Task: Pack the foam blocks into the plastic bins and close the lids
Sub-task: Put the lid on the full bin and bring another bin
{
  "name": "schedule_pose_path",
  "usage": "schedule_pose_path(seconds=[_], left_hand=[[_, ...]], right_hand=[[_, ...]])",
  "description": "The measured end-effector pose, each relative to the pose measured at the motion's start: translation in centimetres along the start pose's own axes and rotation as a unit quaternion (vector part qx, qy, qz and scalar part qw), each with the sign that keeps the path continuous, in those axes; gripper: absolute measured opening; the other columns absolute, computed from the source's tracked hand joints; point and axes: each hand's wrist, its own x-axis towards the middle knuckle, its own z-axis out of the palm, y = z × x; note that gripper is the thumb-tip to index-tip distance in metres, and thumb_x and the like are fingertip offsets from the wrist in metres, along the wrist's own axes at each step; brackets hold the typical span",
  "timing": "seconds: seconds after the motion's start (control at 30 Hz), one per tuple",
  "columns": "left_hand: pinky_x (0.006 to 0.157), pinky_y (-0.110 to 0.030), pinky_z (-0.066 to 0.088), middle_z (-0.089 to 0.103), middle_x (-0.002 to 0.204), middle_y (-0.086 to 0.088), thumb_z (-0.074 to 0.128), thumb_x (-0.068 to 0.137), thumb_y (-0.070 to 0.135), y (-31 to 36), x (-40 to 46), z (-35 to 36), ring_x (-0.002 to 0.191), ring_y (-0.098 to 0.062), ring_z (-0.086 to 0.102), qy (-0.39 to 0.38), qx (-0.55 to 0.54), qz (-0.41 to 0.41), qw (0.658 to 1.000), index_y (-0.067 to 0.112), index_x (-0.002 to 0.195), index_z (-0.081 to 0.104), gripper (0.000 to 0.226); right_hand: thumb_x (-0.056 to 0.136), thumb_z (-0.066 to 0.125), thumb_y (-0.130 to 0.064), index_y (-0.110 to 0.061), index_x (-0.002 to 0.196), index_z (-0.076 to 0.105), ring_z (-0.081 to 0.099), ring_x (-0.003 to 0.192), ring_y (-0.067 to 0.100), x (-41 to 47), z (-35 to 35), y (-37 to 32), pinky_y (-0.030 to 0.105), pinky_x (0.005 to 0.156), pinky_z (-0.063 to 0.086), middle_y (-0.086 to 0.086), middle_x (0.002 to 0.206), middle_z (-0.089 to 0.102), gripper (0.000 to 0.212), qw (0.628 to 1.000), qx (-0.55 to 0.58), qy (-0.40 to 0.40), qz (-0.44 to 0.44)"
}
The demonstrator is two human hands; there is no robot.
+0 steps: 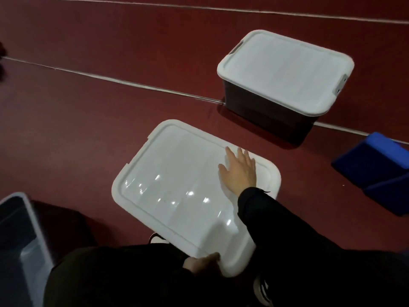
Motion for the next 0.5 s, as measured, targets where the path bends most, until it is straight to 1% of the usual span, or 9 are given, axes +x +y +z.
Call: schedule_pose_path(seconds=[0.07, 0.13, 0.17, 0.2, 0.23, 0.27, 0.33, 0.4, 0.5], left_hand=[[0.098, -0.031, 0.043, 0.055, 0.139, -0.025, 0.090, 0.073, 0.015, 0.4, -0.5, 2.8, 0.124, -0.034, 0.055, -0.057, -0.038, 0.041, 0.997, -0.012, 0.138, 0.046, 0.083], [0.109, -0.030, 0.035, 0.039, 0.155, -0.023, 0.097, 0.040, 0.062, 1.1, 1.3, 5.9, 0.141, -0.032, 0.042, -0.074, 0.000, 0.075, 0.994, -0.006, 0.148, 0.033, 0.143], [0.108, -0.026, 0.037, 0.044, 0.152, -0.022, 0.086, 0.036, 0.080, 2.2, 1.2, 7.2, 0.138, -0.026, 0.047, -0.102, 0.044, 0.087, 0.990, -0.002, 0.145, 0.038, 0.145], [0.102, -0.020, 0.041, 0.054, 0.141, -0.018, 0.078, 0.056, 0.081, 3.5, 0.2, 7.8, 0.128, -0.018, 0.057, -0.136, 0.144, 0.104, 0.975, 0.004, 0.135, 0.048, 0.114], [0.098, -0.018, 0.045, 0.061, 0.131, -0.015, 0.071, 0.081, 0.064, 4.4, -0.5, 8.2, 0.118, -0.014, 0.064, -0.168, 0.185, 0.098, 0.963, 0.012, 0.122, 0.053, 0.068], [0.100, -0.023, 0.047, 0.063, 0.127, -0.016, 0.066, 0.091, 0.050, 5.4, -0.9, 8.4, 0.117, -0.019, 0.065, -0.158, 0.239, 0.131, 0.949, 0.015, 0.118, 0.058, 0.045], [0.097, -0.035, 0.052, 0.069, 0.118, -0.017, 0.068, 0.082, 0.052, 6.9, -0.4, 7.6, 0.112, -0.033, 0.066, -0.079, 0.343, 0.186, 0.917, 0.006, 0.117, 0.066, 0.057], [0.085, -0.030, 0.050, 0.071, 0.098, -0.010, 0.061, 0.089, 0.046, 9.4, 1.0, 4.1, 0.100, -0.032, 0.066, 0.070, 0.306, 0.247, 0.917, 0.010, 0.098, 0.068, 0.037], [0.096, -0.040, 0.046, 0.059, 0.124, -0.015, 0.063, 0.092, 0.038, 14.2, 2.1, -3.9, 0.113, -0.034, 0.058, 0.280, 0.260, 0.366, 0.848, 0.011, 0.120, 0.058, 0.040]], right_hand=[[0.103, 0.045, -0.043, -0.031, 0.161, 0.024, 0.005, 0.157, 0.030, -1.1, 0.6, -1.6, 0.047, 0.127, 0.002, 0.011, 0.170, 0.015, 0.062, 0.999, 0.031, -0.009, -0.017], [0.104, 0.044, -0.040, -0.032, 0.161, 0.024, 0.003, 0.157, 0.030, -2.7, 0.2, -0.6, 0.046, 0.128, 0.000, 0.009, 0.170, 0.013, 0.061, 1.000, 0.019, 0.007, -0.010], [0.104, 0.043, -0.039, -0.032, 0.161, 0.024, 0.002, 0.157, 0.030, -3.5, -0.2, 0.7, 0.047, 0.127, -0.001, 0.010, 0.170, 0.012, 0.061, 1.000, -0.001, 0.018, 0.011], [0.104, 0.042, -0.039, -0.031, 0.162, 0.022, 0.000, 0.157, 0.032, -4.3, -0.6, 2.5, 0.048, 0.127, -0.001, 0.012, 0.170, 0.009, 0.061, 0.998, -0.024, 0.025, 0.044], [0.104, 0.042, -0.039, -0.030, 0.162, 0.019, -0.001, 0.157, 0.033, -5.0, -1.1, 4.4, 0.050, 0.127, 0.000, 0.015, 0.170, 0.006, 0.063, 0.995, -0.048, 0.030, 0.078], [0.104, 0.041, -0.041, -0.028, 0.163, 0.014, -0.002, 0.157, 0.035, -5.7, -1.4, 6.4, 0.052, 0.127, 0.001, 0.017, 0.170, 0.002, 0.066, 0.991, -0.062, 0.031, 0.117], [0.104, 0.042, -0.047, -0.026, 0.163, 0.004, -0.001, 0.156, 0.037, -6.7, -1.8, 9.4, 0.055, 0.126, 0.004, 0.019, 0.169, -0.006, 0.074, 0.978, -0.027, 0.034, 0.202], [0.101, 0.048, -0.051, -0.024, 0.163, -0.003, 0.012, 0.155, 0.039, -6.8, -1.8, 10.6, 0.054, 0.125, 0.014, 0.019, 0.169, 0.000, 0.084, 0.942, 0.144, 0.050, 0.298], [0.092, 0.068, -0.048, -0.013, 0.157, 0.025, 0.053, 0.128, 0.033, -6.3, -1.6, 11.7, 0.043, 0.110, 0.040, 0.009, 0.150, 0.049, 0.086, 0.846, 0.378, 0.065, 0.370]])
